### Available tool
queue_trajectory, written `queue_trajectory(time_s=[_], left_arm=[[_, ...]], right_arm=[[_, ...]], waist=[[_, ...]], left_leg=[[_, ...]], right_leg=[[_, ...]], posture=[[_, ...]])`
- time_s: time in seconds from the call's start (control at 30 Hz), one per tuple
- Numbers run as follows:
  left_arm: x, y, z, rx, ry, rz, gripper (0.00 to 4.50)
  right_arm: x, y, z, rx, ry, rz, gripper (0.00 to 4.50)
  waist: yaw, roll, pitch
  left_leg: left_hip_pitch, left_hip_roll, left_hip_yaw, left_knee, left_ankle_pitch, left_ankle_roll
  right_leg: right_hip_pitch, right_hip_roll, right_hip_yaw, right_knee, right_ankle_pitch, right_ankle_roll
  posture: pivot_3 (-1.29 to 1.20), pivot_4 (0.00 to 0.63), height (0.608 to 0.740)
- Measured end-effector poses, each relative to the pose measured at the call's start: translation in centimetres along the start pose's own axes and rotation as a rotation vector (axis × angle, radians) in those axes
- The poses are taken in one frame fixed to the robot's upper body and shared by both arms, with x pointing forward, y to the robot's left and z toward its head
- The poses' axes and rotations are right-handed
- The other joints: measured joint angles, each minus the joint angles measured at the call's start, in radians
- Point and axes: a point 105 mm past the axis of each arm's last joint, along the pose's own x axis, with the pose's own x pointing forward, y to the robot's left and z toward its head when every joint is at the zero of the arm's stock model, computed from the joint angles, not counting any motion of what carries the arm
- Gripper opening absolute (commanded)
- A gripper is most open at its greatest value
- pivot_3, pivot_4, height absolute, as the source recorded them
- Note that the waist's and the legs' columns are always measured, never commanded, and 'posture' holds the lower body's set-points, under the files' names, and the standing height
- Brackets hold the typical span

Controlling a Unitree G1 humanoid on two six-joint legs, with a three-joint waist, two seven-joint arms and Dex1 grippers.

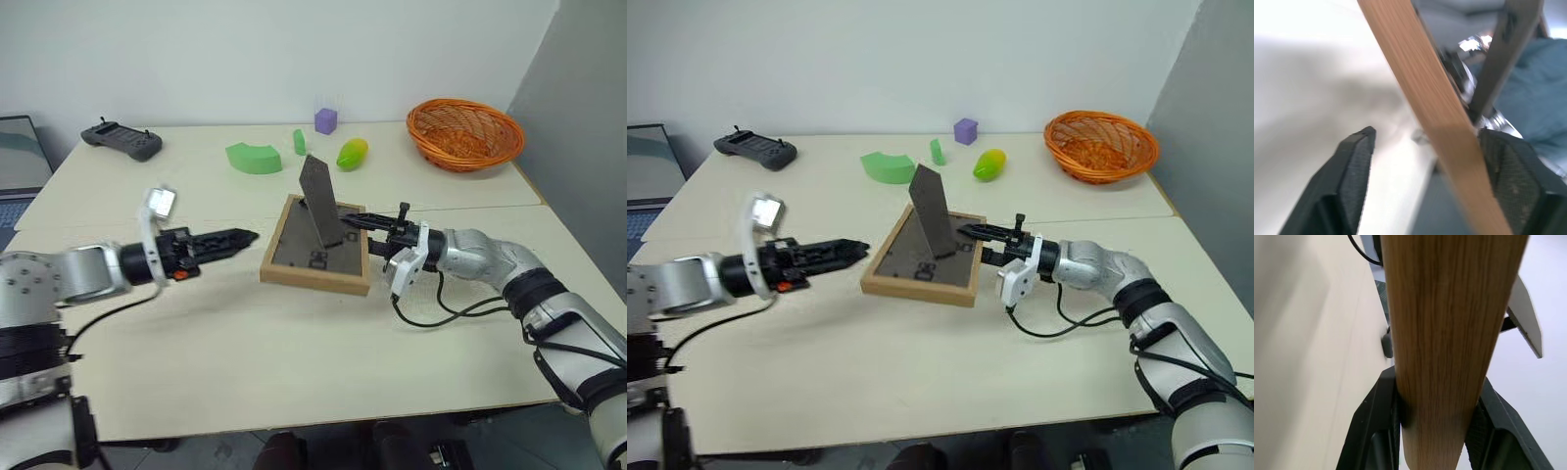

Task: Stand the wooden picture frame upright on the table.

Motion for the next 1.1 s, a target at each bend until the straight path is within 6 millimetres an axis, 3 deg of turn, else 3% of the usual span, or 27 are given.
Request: queue_trajectory(time_s=[0.1, 0.17, 0.27, 0.37, 0.47, 0.67, 1.0, 1.03, 1.1], left_arm=[[-0.9, -0.2, 1.4, 0.126, -0.056, 0.06, 4.46], [-0.9, 0.7, 0.6, 0.438, -0.009, 0.266, 4.46], [-0.2, -1.0, -0.1, 0.662, 0.015, 0.253, 4.46], [0.2, -2.1, -0.4, 0.768, -0.02, 0.221, 4.46], [0.3, -1.9, -0.3, 0.795, -0.055, 0.227, 4.46], [1.0, -1.0, -1.1, 0.801, -0.063, 0.233, 4.46], [1.6, -0.3, -1.7, 0.79, -0.026, 0.228, 4.46], [1.7, -0.3, -1.6, 0.789, -0.024, 0.225, 4.5], [1.7, -0.1, -1.7, 0.784, -0.017, 0.225, 4.5]], right_arm=[[-0.3, 1.6, -0.5, 0.234, 0.065, 0.114, 1.29], [0.9, 1.9, -1.4, 0.796, 0.14, 0.146, 1.29], [1.3, 1.3, -1.9, 1.255, 0.124, 0.153, 1.29], [2.0, -0.4, -2.8, 1.561, 0.098, 0.138, 1.29], [2.3, -0.5, -3.5, 1.687, 0.094, 0.127, 1.29], [2.5, 4.6, -3.9, 1.84, 0.201, 0.192, 1.29], [2.7, 6.8, -3.5, 1.793, 0.182, 0.201, 1.29], [2.6, 6.9, -3.4, 1.783, 0.182, 0.21, 1.99], [2.3, 7.6, -3.3, 1.777, 0.202, 0.222, 2.43]], waist=[[0.005, 0.0, 0.0], [0.008, 0.0, 0.001], [0.019, 0.0, 0.001], [0.025, 0.001, 0.002], [0.03, 0.001, 0.002], [0.031, 0.001, 0.002], [0.022, 0.001, 0.001], [0.022, 0.001, 0.001], [0.023, 0.001, 0.001]], left_leg=[[0.0, 0.0, -0.001, 0.001, -0.001, 0.002], [0.0, 0.0, -0.002, 0.0, -0.001, 0.002], [0.0, 0.0, -0.002, -0.001, -0.002, 0.004], [-0.001, 0.0, -0.002, -0.002, -0.004, 0.007], [-0.001, 0.0, -0.001, -0.002, -0.005, 0.008], [-0.003, -0.001, 0.0, -0.001, -0.005, 0.008], [-0.002, -0.001, 0.0, -0.001, -0.005, 0.008], [-0.002, -0.001, 0.0, -0.001, -0.005, 0.008], [-0.002, -0.001, 0.0, -0.001, -0.005, 0.008]], right_leg=[[0.001, -0.002, -0.002, 0.0, 0.0, 0.0], [0.001, -0.001, -0.002, 0.0, 0.0, 0.0], [0.0, -0.002, -0.002, 0.0, 0.0, 0.0], [-0.001, -0.002, -0.003, 0.0, 0.001, -0.001], [-0.001, -0.002, -0.004, 0.0, 0.001, -0.001], [-0.002, -0.002, -0.004, 0.0, 0.001, -0.001], [-0.002, -0.002, -0.004, 0.001, 0.001, -0.001], [-0.002, -0.002, -0.004, 0.001, 0.001, -0.001], [-0.002, -0.002, -0.004, 0.001, 0.001, -0.001]], posture=[[0.0, 0.15, 0.74], [0.0, 0.15, 0.74], [0.0, 0.15, 0.74], [0.0, 0.15, 0.74], [0.0, 0.15, 0.74], [0.0, 0.15, 0.74], [0.0, 0.15, 0.74], [0.0, 0.15, 0.74], [0.0, 0.15, 0.74]])
